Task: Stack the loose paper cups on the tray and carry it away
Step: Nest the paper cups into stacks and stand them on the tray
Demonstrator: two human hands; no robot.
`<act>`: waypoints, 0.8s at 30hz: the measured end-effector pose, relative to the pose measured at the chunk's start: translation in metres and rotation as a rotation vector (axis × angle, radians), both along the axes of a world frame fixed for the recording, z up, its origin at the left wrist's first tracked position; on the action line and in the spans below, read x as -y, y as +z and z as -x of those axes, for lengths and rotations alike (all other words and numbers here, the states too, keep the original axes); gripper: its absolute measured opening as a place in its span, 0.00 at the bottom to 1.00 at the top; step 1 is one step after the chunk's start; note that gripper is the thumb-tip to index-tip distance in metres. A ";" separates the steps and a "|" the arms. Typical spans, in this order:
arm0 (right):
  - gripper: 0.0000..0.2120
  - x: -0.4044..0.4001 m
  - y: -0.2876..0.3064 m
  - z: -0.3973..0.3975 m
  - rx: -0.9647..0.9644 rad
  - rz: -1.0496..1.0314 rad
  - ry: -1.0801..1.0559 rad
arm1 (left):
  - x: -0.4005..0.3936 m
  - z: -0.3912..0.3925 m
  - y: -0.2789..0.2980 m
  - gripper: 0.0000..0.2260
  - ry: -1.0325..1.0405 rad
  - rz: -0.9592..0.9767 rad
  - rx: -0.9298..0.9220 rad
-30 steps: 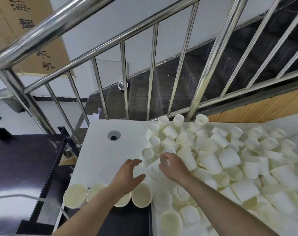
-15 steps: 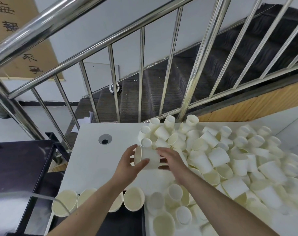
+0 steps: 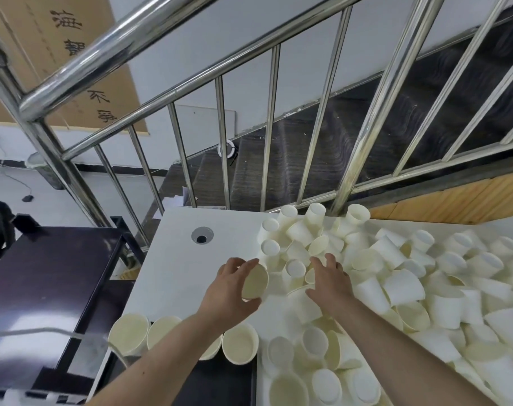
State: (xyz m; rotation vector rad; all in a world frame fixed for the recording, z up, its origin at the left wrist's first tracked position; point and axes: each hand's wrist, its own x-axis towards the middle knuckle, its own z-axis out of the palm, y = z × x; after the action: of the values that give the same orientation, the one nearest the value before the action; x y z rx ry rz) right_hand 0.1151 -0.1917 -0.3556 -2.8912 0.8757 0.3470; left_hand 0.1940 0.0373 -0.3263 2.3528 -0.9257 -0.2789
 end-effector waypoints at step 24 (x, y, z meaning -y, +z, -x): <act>0.29 -0.134 0.056 0.023 0.438 -0.157 0.181 | -0.098 0.030 0.016 0.35 0.095 0.181 -0.022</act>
State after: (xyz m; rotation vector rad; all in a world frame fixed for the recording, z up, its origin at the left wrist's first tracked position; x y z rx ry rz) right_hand 0.0925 -0.0574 -0.2996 -2.7392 0.4929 -0.1937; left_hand 0.1637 0.1349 -0.3107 2.2148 -0.7916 -0.1742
